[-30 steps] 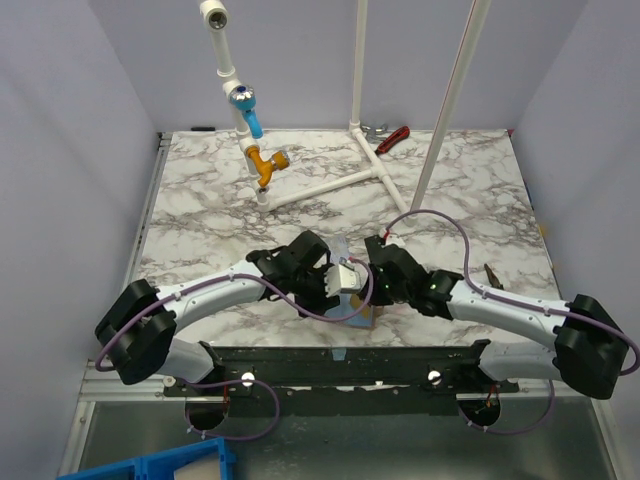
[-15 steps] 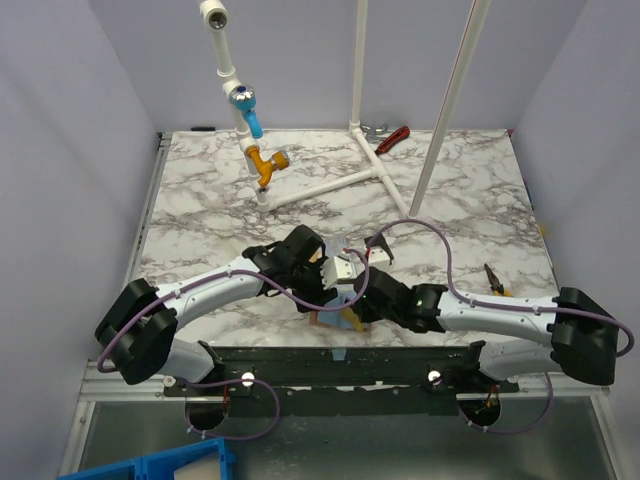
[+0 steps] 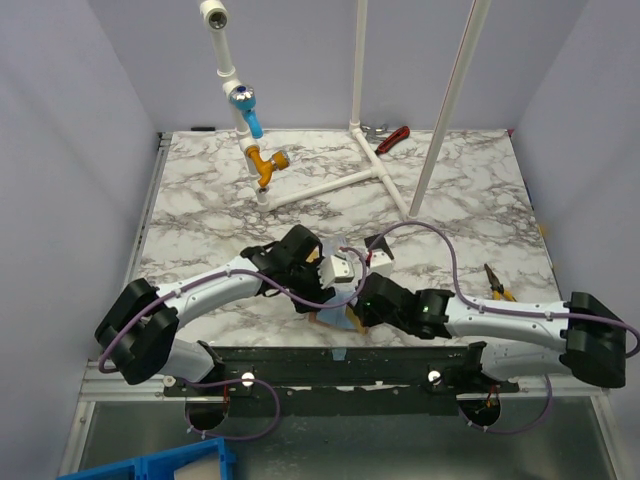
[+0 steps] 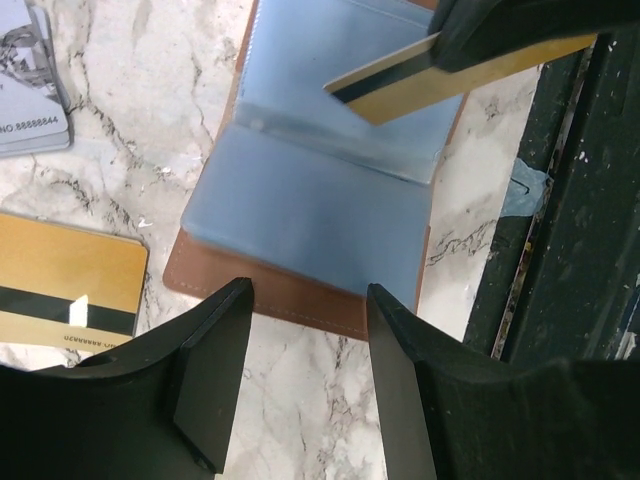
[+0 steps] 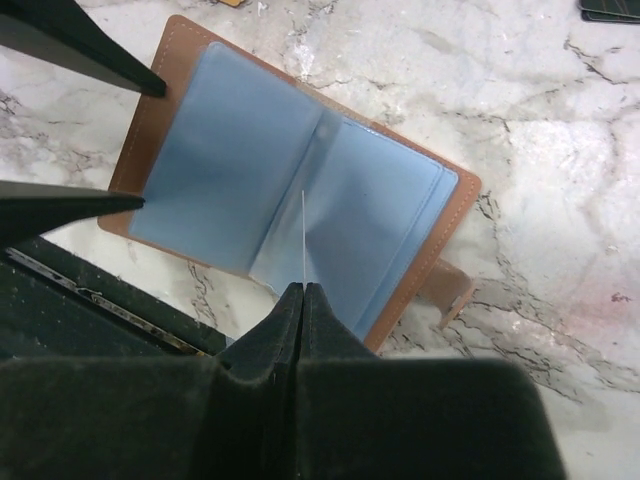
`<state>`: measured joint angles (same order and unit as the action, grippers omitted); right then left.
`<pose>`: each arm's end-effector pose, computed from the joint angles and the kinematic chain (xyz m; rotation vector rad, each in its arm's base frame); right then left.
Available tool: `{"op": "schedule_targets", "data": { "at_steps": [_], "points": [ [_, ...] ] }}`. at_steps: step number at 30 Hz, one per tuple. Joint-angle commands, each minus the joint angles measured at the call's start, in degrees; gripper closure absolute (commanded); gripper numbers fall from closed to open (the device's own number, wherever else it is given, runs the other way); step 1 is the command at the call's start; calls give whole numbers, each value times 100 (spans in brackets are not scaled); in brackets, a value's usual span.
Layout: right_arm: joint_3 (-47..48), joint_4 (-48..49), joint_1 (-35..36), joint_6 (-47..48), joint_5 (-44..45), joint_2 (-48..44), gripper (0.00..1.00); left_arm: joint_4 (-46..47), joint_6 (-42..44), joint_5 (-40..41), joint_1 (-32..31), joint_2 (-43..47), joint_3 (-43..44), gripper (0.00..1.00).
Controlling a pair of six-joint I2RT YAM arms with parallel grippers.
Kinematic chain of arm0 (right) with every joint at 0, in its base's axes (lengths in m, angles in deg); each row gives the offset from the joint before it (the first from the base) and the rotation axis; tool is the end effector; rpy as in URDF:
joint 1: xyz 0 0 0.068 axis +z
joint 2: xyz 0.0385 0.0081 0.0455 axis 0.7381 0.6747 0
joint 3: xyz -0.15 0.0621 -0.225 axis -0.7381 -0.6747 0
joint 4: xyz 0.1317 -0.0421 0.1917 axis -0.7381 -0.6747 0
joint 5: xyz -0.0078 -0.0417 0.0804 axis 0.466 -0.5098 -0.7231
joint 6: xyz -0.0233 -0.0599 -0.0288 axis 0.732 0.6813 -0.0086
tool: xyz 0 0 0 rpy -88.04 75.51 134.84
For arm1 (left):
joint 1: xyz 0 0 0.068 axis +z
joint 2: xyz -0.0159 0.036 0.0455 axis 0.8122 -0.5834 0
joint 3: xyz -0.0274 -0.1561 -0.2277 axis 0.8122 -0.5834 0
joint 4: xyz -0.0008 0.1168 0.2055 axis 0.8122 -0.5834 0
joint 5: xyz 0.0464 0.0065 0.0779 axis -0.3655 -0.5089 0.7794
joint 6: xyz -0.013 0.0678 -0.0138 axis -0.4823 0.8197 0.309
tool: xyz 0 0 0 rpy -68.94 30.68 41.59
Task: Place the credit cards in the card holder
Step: Insert the credit card into the card holder.
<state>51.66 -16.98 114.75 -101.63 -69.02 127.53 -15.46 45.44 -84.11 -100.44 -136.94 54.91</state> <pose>0.1076 0.2043 0.2008 -0.3386 2.3933 0.4930 0.1575 -0.1971 0.2040 1.6032 2.0630 -0.6826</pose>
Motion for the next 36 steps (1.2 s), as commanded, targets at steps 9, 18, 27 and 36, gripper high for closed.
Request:
{"op": "schedule_targets", "data": {
  "at_steps": [9, 18, 27, 36],
  "points": [
    [108, 153, 52, 269, 808, -88, 99, -232, -475, -758, 553, 31, 287, 49],
    [179, 340, 68, 606, 1444, 142, 99, -265, -483, -730, 559, 67, 226, 49],
    [51, 465, 354, 432, 1386, 407, 99, -268, -481, -712, 567, 91, 208, 49],
    [21, 208, 592, 248, 1429, 615, 99, -277, -483, -694, 564, 151, 202, 49]
  ]
}}
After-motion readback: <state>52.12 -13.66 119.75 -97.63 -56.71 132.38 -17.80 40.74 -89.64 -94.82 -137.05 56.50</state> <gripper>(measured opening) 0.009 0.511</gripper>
